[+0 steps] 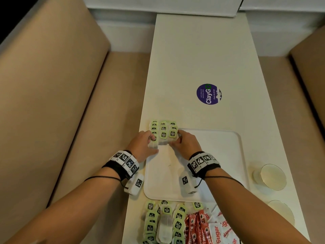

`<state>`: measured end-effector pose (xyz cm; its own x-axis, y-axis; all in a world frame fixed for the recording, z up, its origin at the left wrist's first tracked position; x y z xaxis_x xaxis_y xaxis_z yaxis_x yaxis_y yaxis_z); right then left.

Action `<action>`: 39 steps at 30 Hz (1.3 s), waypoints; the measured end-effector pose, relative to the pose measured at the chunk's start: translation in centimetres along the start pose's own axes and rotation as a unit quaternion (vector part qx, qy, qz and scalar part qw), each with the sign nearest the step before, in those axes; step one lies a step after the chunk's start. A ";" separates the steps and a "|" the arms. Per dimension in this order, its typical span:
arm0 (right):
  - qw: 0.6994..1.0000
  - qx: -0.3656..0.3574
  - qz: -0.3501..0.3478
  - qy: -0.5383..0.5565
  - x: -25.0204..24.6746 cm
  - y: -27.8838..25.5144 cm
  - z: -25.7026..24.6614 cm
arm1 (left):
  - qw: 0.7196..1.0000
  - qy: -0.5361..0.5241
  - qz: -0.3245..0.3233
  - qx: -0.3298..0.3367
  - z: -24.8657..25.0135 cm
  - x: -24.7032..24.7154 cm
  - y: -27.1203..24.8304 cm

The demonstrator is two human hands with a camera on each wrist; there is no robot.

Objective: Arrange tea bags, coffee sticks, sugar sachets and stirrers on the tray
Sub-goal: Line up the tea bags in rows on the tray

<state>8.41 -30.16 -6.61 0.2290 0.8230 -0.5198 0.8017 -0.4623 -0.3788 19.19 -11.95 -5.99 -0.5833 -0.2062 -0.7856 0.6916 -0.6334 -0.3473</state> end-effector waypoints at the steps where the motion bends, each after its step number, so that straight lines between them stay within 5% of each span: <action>1: 1.000 -0.001 0.001 0.006 -0.1 0.1 0.1 | 1.000 0.012 0.004 0.005 0.3 -0.1 0.2; 13: 1.000 -0.005 0.000 0.001 -0.3 0.0 0.0 | 0.985 0.167 0.000 0.042 4.1 -0.8 2.7; 39: 0.993 0.073 0.047 0.085 -0.7 1.5 1.3 | 0.984 0.169 -0.034 0.034 1.3 -1.7 0.6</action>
<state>8.75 -31.89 -7.86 0.3999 0.8117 -0.4258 0.6868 -0.5730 -0.4472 20.06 -12.90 -4.18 -0.4449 0.0919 -0.8908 0.6190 -0.6873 -0.3801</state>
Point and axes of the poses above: each hand's wrist, its own y-axis towards the middle knuckle, its own x-axis out of the palm, z = x × y, the point moved 1 cm from there along y, towards the middle knuckle, and after that the axes turned 8 degrees about y, right-handed, at the moved point
